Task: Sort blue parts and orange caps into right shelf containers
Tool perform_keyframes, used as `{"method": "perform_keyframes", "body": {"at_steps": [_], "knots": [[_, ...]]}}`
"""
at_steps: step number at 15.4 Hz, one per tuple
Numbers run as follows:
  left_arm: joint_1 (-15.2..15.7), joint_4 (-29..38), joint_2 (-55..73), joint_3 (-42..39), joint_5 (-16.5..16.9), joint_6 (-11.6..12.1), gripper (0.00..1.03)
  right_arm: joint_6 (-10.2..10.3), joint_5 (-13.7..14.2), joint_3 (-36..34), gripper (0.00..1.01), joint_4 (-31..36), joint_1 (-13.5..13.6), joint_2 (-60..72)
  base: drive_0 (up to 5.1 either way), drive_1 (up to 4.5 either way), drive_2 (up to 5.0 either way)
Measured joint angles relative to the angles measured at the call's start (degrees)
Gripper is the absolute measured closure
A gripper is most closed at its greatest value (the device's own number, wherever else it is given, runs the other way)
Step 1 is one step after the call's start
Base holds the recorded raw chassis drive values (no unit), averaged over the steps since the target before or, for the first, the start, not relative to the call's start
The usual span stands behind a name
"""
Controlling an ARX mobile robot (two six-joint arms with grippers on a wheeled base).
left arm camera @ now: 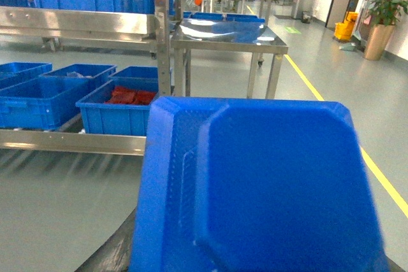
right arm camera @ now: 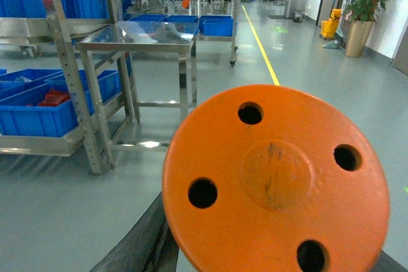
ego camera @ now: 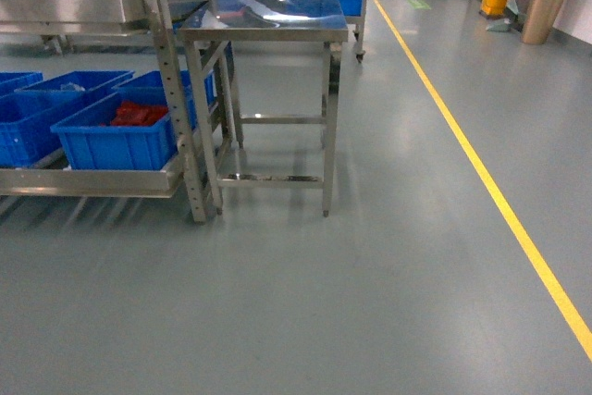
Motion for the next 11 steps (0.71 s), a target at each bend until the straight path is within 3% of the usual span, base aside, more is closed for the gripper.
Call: {"method": "perform_keyframes", "body": {"at_steps": [11], "knots": [[0.0, 0.11, 0.0, 0.0, 0.07, 0.0, 0.6, 0.0, 0.02, 0.0, 0.58, -0.07, 0.0, 0.0, 0.0, 4.24, -4.2]]}}
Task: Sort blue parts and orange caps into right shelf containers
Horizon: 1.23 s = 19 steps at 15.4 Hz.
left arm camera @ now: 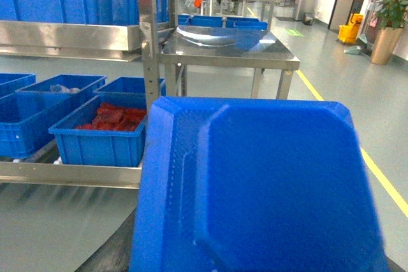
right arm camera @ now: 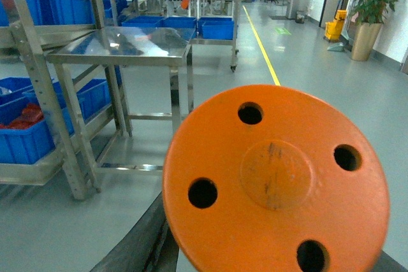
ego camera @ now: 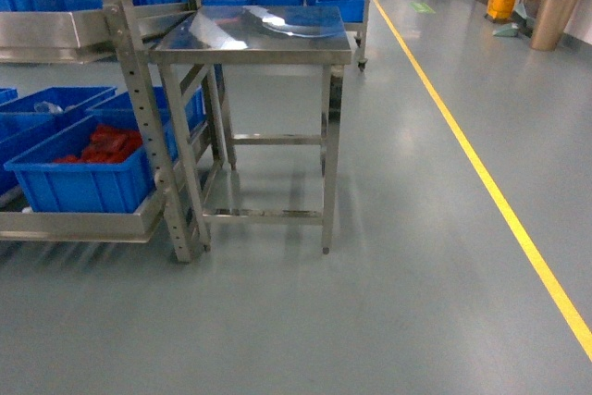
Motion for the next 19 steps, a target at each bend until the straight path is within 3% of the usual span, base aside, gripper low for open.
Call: {"method": "perform_keyframes", "body": {"at_steps": [19], "knots": [[0.0, -0.11, 0.0, 0.0, -0.07, 0.0, 0.6, 0.0, -0.02, 0.0, 0.58, 0.07, 0.0, 0.0, 0.0, 4.0, -4.0]]}}
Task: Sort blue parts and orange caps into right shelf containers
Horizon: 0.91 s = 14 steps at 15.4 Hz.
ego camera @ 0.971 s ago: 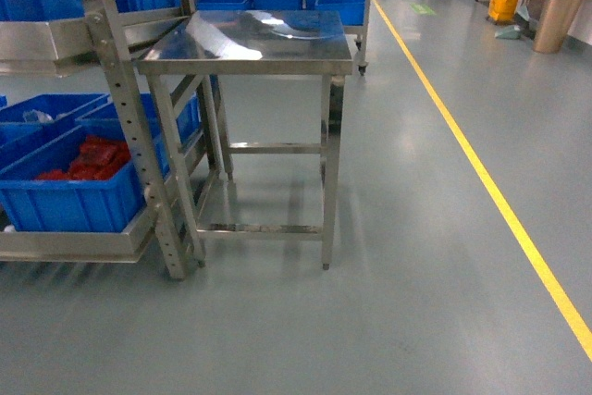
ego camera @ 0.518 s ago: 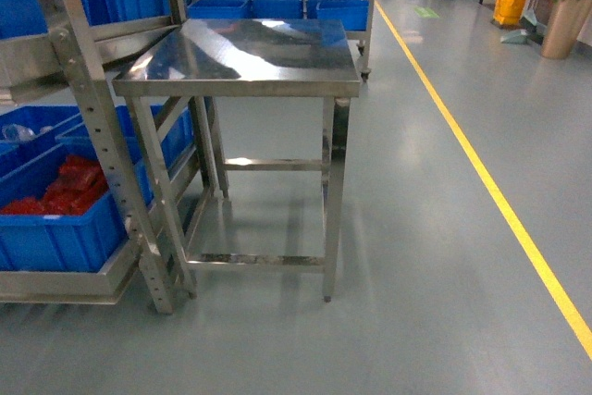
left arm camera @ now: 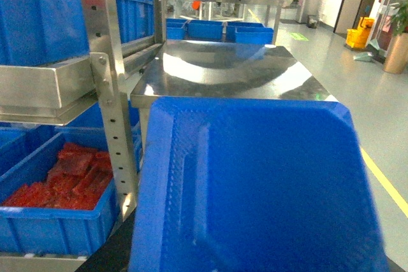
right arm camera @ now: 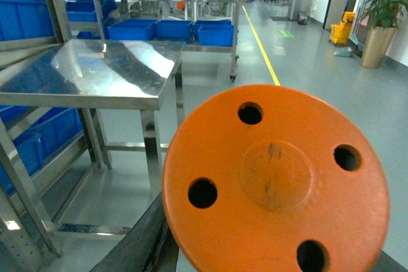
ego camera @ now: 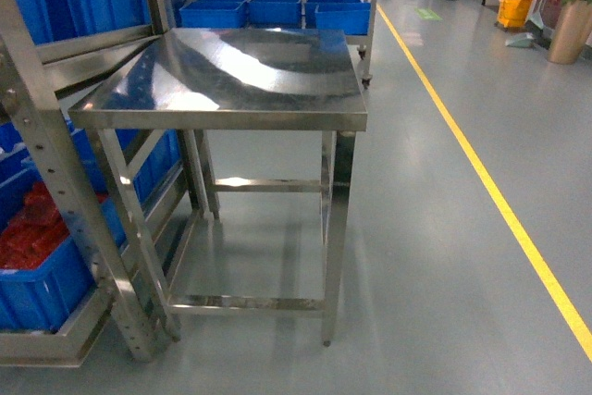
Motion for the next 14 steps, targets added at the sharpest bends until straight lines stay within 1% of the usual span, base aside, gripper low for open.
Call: {"method": "perform_keyframes", "body": {"at_steps": [1, 3, 14], "knots": [[0.0, -0.07, 0.0, 0.0, 0.13, 0.0, 0.6, 0.0, 0.0, 0.0, 0.58, -0.37, 0.0, 0.0, 0.0, 0.0, 0.0], [0.0, 0.04, 0.0, 0.0, 0.37, 0.0, 0.6, 0.0, 0.11, 0.0, 0.58, -0.26, 0.0, 0.0, -4.7, 1.68, 3.5], [0.0, 0.02, 0.0, 0.0, 0.11, 0.0, 0.6, 0.0, 0.09, 0.0, 0.58, 0.09, 0.0, 0.0, -4.8, 2.55, 2.6]]}}
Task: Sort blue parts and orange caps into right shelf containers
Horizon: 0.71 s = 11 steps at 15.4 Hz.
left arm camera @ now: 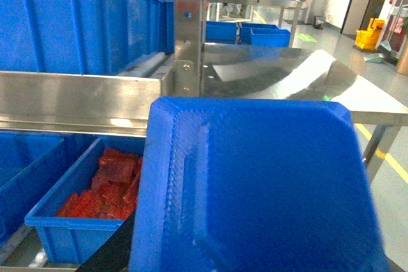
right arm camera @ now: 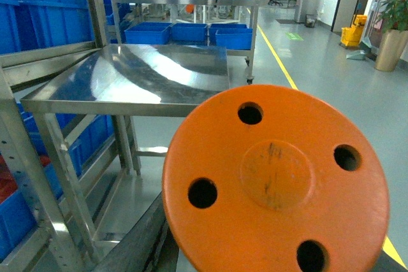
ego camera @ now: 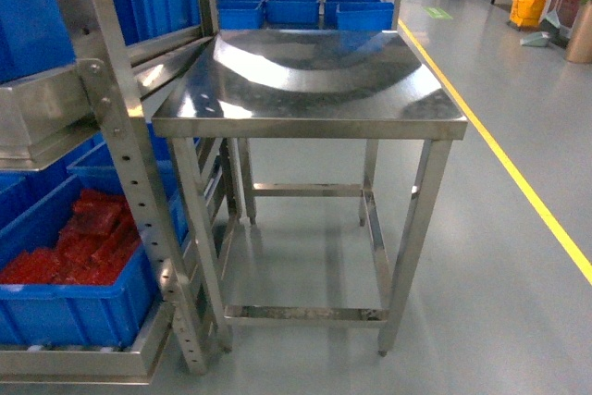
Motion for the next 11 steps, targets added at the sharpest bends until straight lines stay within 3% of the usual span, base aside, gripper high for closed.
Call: {"method": "perform_keyframes", "body": {"at_steps": [11], "knots": [[0.0, 0.07, 0.0, 0.0, 0.02, 0.0, 0.6, 0.0, -0.02, 0.0, 0.58, -0.15, 0.0, 0.0, -4.9, 2.37, 2.4]]}}
